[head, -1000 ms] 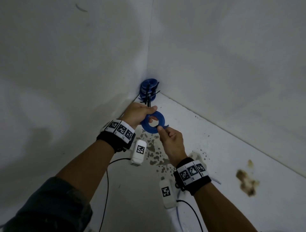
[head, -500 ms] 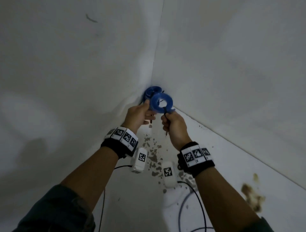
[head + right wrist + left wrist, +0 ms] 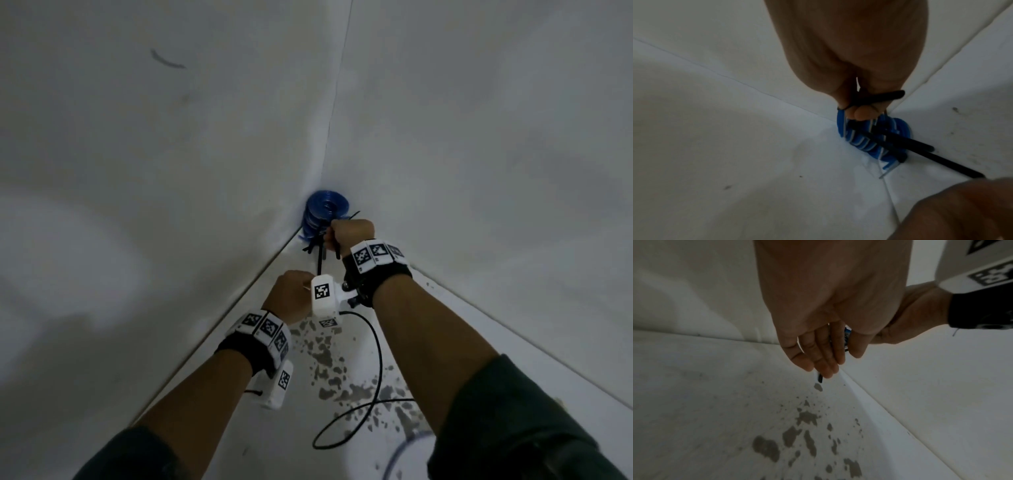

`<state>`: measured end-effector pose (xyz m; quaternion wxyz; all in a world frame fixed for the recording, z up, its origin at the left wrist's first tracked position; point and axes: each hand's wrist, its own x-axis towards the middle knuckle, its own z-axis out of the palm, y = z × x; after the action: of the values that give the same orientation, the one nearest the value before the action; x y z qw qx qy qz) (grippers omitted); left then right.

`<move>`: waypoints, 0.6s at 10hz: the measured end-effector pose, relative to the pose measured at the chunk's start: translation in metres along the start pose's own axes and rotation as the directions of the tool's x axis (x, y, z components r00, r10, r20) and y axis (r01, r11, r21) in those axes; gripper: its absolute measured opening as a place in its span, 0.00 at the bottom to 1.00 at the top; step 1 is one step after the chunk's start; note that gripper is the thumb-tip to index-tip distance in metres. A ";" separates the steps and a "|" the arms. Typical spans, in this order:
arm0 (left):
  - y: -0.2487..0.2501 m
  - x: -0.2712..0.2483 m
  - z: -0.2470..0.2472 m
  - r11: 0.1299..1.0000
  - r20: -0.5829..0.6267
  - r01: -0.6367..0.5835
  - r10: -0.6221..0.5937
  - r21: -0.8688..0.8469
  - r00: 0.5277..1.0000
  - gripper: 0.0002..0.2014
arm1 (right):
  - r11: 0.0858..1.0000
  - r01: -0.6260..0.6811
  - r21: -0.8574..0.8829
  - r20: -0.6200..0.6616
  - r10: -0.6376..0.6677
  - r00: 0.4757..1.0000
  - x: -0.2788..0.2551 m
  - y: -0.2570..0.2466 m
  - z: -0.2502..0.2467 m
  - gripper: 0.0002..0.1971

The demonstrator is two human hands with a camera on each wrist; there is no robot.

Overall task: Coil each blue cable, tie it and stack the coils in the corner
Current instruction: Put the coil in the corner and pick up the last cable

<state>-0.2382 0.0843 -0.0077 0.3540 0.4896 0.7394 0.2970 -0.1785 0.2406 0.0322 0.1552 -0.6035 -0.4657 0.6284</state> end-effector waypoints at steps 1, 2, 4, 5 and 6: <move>-0.007 0.000 0.008 0.996 0.024 -0.066 0.065 0.057 0.998 0.08 | 0.997 -0.037 0.072 -0.066 0.041 0.997 0.002 0.011 0.009 0.13; -0.011 -0.001 0.014 0.988 0.046 -0.124 0.120 0.092 0.992 0.10 | 0.992 0.020 -0.121 -0.118 -0.034 0.992 0.000 0.011 0.011 0.19; 0.008 -0.012 0.017 1.000 0.108 -0.020 0.021 -0.008 0.994 0.06 | 0.949 0.202 -0.240 -0.137 -0.239 0.961 -0.043 0.004 -0.006 0.22; 0.031 -0.027 0.030 0.999 0.111 0.042 -0.043 0.005 0.993 0.08 | 0.931 0.254 -0.262 -0.068 -0.281 0.957 -0.075 0.024 -0.034 0.23; 0.054 -0.050 0.051 0.997 0.179 0.035 -0.047 0.069 0.983 0.10 | 0.914 0.246 -0.323 -0.089 -0.288 0.954 -0.113 0.069 -0.084 0.22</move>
<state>-0.1557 0.0608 0.0174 0.4095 0.5105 0.7235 0.2195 -0.0523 0.1529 0.0616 0.1745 -0.5918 -0.6244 0.4789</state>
